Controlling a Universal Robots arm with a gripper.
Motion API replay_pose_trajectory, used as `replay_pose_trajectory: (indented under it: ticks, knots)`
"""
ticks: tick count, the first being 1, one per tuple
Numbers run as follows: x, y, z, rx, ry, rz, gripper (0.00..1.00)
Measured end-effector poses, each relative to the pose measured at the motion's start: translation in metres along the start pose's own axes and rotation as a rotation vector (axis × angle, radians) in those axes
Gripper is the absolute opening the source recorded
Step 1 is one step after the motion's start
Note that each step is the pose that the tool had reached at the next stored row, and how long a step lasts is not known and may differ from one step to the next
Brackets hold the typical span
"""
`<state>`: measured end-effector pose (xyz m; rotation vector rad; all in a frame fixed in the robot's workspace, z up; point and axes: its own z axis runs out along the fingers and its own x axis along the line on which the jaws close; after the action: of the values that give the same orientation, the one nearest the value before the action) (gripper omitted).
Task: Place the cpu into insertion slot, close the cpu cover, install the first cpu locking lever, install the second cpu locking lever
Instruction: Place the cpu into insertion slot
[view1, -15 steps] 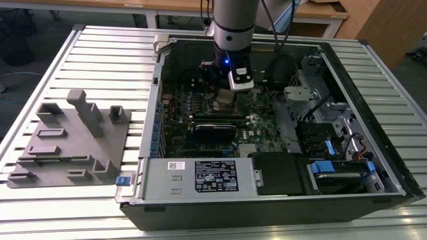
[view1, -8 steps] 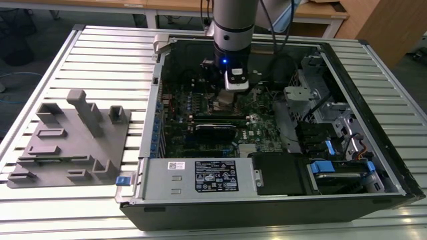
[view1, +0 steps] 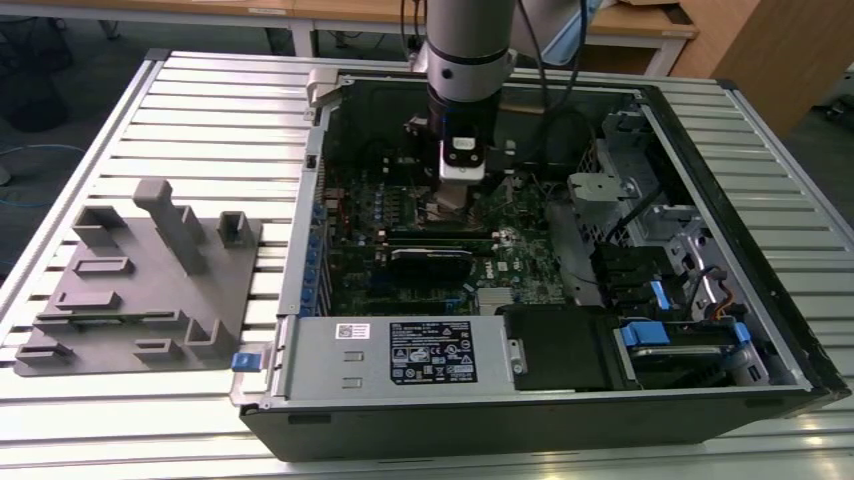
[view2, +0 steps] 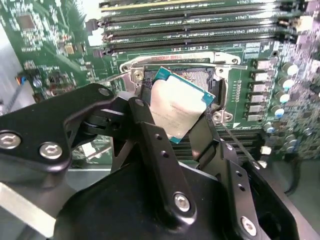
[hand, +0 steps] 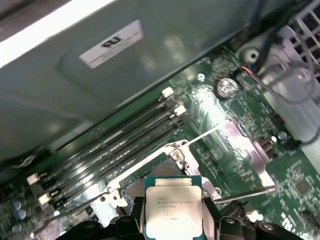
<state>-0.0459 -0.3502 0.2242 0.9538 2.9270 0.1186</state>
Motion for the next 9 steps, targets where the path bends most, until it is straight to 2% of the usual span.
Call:
replay_pose_trajectory:
  ticks: [9]
  knots:
    - [0.0000,-0.0001,0.0007,0.0056,-0.0151,0.164,0.54]
